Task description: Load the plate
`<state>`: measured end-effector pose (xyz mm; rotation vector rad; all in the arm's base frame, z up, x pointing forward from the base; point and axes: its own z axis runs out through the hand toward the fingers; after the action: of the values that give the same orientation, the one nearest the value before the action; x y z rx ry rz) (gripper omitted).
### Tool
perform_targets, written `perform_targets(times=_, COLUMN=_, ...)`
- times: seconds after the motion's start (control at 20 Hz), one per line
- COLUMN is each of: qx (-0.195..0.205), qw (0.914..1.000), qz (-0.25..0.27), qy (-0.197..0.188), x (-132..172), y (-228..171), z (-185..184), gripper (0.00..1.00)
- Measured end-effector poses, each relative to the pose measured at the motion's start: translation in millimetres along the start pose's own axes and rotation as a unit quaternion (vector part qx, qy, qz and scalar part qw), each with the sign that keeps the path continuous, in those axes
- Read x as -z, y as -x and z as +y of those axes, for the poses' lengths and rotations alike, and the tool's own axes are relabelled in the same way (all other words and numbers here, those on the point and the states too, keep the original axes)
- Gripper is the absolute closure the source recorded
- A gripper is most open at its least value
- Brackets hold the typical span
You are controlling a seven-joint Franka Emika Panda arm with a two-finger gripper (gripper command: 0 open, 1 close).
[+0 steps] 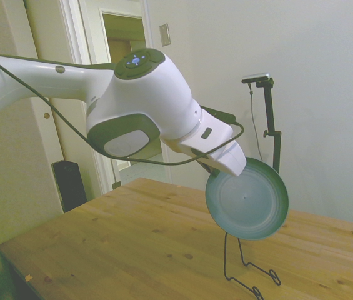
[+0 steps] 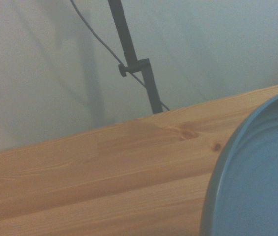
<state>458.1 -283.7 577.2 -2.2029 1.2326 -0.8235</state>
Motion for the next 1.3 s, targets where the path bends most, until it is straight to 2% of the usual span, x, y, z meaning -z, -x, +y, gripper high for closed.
perform_targets(times=0.4, qx=-0.059, qw=0.9973, qz=-0.024, qy=-0.035, x=-0.3, y=-17.9, z=25.8, gripper=1.00)
perform_targets(times=0.5, qx=-0.054, qw=0.9978, qz=-0.026, qy=-0.029, x=-5.2, y=-18.7, z=29.4, gripper=1.00)
perform_targets(times=0.55, qx=-0.038, qw=0.9986, qz=-0.028, qy=-0.024, x=-8.9, y=-16.8, z=25.1, gripper=1.00)
perform_targets(times=0.65, qx=-0.041, qw=0.9983, qz=-0.030, qy=-0.027, x=-9.0, y=-16.6, z=25.6, gripper=1.00)
perform_targets(times=1.3, qx=-0.116, qw=0.9870, qz=-0.065, qy=-0.091, x=-3.4, y=-35.1, z=61.7, gripper=1.00)
